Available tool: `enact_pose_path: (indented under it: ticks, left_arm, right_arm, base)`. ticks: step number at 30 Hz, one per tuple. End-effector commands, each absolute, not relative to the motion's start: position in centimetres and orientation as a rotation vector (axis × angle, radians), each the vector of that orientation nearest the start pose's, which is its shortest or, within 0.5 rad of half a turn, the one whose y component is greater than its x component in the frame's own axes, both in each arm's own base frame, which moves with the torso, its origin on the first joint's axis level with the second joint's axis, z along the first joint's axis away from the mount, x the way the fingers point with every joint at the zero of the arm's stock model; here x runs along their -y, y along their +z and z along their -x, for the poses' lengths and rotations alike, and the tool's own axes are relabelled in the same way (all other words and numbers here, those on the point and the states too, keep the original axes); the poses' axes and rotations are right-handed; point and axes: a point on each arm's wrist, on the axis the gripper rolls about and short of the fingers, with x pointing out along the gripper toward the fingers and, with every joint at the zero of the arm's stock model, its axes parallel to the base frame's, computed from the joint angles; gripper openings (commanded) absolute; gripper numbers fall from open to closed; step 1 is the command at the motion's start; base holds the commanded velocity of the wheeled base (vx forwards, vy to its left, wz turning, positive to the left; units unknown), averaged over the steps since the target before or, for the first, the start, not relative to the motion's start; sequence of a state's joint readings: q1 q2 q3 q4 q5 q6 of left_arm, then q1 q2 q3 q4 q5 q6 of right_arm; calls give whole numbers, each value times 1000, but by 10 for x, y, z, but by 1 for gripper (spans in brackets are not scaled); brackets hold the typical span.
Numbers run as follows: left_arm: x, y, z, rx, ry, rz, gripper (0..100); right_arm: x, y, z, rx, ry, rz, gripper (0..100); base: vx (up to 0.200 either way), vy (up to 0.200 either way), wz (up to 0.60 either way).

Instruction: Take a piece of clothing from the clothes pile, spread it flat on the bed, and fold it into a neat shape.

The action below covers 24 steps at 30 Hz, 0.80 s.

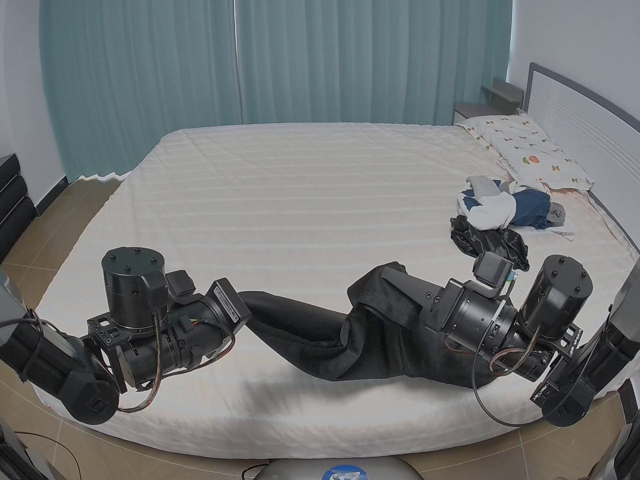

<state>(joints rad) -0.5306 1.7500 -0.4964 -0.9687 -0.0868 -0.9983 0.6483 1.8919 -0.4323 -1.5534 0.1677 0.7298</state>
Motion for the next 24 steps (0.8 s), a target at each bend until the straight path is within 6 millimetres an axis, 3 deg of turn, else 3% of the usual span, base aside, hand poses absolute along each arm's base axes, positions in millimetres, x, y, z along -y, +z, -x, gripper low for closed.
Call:
enact_pose_path:
  ticks: [1,6,13,19,24]
  left_arm:
    - [141,120,-240,-572,-407,893,0]
    - [142,120,-246,-569,-414,896,0]
    - [149,115,-232,-619,-439,870,0]
    - [151,127,-198,-626,-522,811,0]
    - [144,170,-188,-512,-588,830,0]
  right_arm:
    - [-165,121,-235,-224,762,-706,0]
    - [-147,109,-236,-268,688,-706,0]
    - [-135,109,-213,-307,681,-701,0]
    - [-122,137,-177,-226,752,-714,0]
    - [-110,180,-147,-61,857,-745,0]
  base:
    - [0,0,0]
    - [0,0,0]
    - [-200,0,0]
    - [-200,0,0]
    - [-80,0,0]
